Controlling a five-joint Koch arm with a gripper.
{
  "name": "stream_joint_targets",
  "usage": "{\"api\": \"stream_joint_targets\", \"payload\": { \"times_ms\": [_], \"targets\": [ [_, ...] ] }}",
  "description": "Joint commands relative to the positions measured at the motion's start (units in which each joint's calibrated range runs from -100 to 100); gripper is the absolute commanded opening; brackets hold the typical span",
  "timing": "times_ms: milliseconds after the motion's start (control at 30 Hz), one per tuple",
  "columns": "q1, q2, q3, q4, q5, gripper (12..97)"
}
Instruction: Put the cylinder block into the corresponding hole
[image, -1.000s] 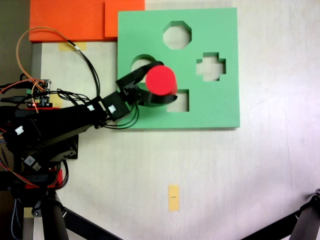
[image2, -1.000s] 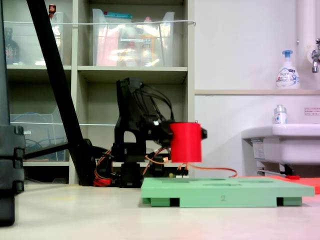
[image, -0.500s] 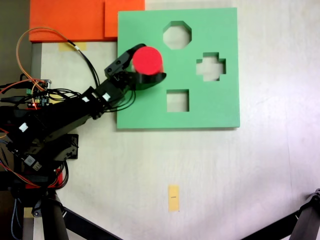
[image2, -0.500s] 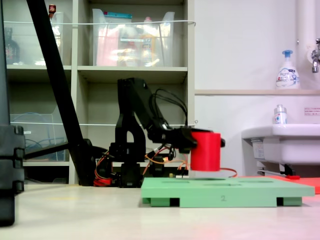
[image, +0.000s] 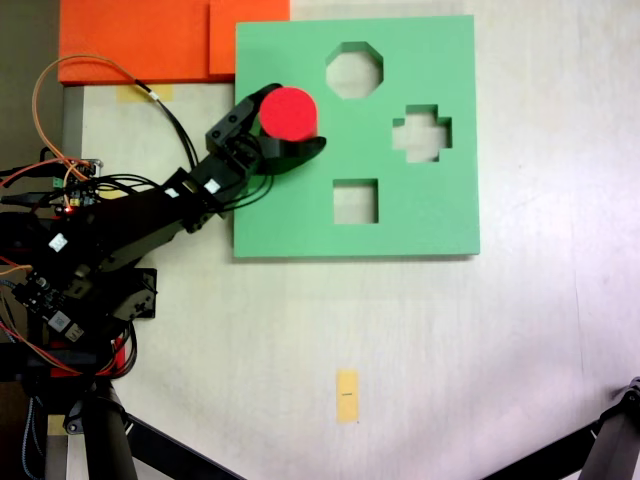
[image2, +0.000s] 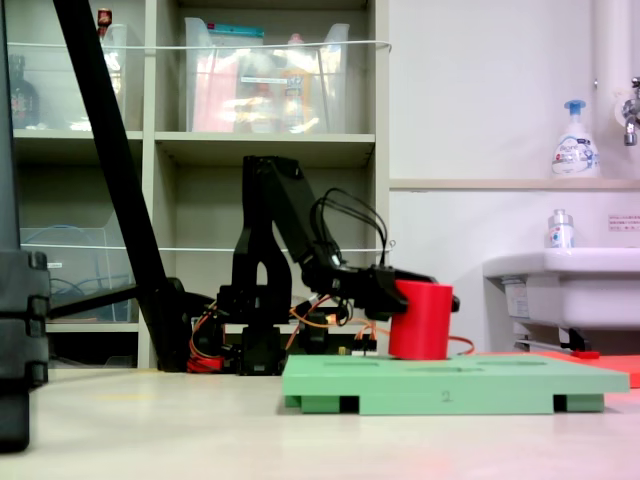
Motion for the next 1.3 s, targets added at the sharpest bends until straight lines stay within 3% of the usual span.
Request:
{"api": "stream_joint_targets", "payload": {
  "times_ms": [0,433,533,767,1133,1267],
  "targets": [
    [0.73,0.78,2.38,1.06,-0.39,31.7],
    [1.56,11.81,3.88,3.85,-0.44,35.8],
    [1.56,17.68,3.28,7.12,-0.39,42.5],
    [2.15,20.75,1.39,8.28,-0.39,68.6],
    [1.47,-4.25,-11.08,6.25,-0.44,71.0],
    [0.68,-23.8,-11.87,-6.55,-0.68,70.9]
  ]
}}
